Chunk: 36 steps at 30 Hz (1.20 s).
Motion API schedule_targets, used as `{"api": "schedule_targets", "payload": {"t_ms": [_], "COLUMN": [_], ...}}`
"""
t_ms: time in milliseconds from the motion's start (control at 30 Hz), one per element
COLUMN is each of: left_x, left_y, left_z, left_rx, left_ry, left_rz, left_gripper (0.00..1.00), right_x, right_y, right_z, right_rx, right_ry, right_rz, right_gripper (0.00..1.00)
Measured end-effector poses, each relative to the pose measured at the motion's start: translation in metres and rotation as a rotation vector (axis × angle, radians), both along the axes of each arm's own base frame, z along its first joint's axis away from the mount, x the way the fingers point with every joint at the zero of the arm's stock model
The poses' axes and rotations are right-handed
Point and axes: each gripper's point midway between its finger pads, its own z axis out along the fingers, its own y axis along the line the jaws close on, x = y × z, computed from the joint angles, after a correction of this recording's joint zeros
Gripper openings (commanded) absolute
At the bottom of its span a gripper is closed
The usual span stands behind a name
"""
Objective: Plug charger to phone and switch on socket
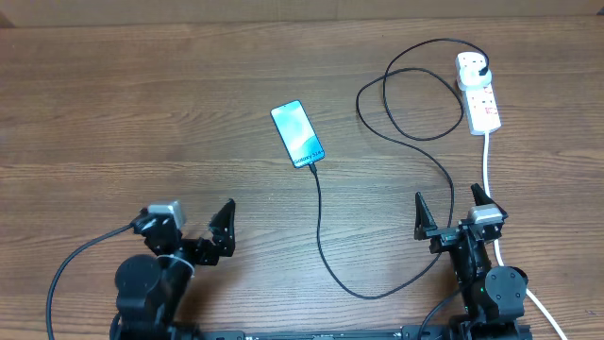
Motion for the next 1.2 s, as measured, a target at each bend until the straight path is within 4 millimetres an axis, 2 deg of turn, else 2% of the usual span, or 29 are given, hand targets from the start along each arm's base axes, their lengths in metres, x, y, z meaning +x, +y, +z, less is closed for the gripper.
{"api": "schedule_targets", "payload": {"t_ms": [233,433,900,1200], "left_x": [-0.01,-0.011,0.01,0.015], "left_y": [0.017,0.031,0.045,0.056], "left_z": [0.028,0.039,0.027,0.003], "left_rx": [0.038,0.066,0.067,0.089], "left_ry": [-0.15,-0.236,-0.377,-0.349], "left_rz": [0.07,0.147,0.235,0.296], "left_gripper": [1.0,1.0,1.0,1.0], "right_x": [0.0,0.0,0.0,0.0], "right_y": [0.0,0.0,0.0,0.0], "right_z": [0.0,0.0,0.0,0.0], "right_rx": [0.0,0.0,0.0,0.0], "right_ry": [0.0,0.0,0.0,0.0], "right_rz": [0.0,0.0,0.0,0.0], "right_gripper": [1.0,1.0,1.0,1.0]}}
